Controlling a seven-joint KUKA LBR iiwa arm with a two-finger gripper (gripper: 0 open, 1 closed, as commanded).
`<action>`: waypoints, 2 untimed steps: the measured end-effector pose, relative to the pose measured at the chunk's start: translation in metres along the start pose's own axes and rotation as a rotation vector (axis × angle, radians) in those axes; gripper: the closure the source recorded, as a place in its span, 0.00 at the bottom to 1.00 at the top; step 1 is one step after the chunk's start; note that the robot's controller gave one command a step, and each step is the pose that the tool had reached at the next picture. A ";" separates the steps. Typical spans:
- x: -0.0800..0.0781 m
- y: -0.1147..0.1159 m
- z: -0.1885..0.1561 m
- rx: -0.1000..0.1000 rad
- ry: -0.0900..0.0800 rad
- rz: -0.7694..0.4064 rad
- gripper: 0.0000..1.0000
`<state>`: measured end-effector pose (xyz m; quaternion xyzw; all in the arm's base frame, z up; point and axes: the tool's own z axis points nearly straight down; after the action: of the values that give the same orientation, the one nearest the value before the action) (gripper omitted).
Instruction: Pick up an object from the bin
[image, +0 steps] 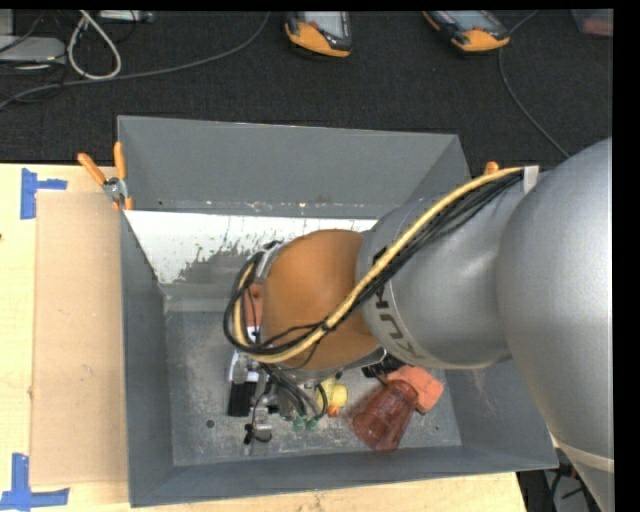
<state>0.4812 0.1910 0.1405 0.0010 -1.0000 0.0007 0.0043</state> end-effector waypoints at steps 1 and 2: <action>-0.002 -0.001 -0.003 -0.001 -0.006 0.003 0.00; -0.053 -0.073 0.074 0.002 -0.005 -0.044 0.00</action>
Offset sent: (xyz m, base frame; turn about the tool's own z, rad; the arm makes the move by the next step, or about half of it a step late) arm 0.0514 -0.0678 -0.0705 -0.0510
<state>0.5342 0.1181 0.0664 0.0230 -0.9997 0.0016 0.0020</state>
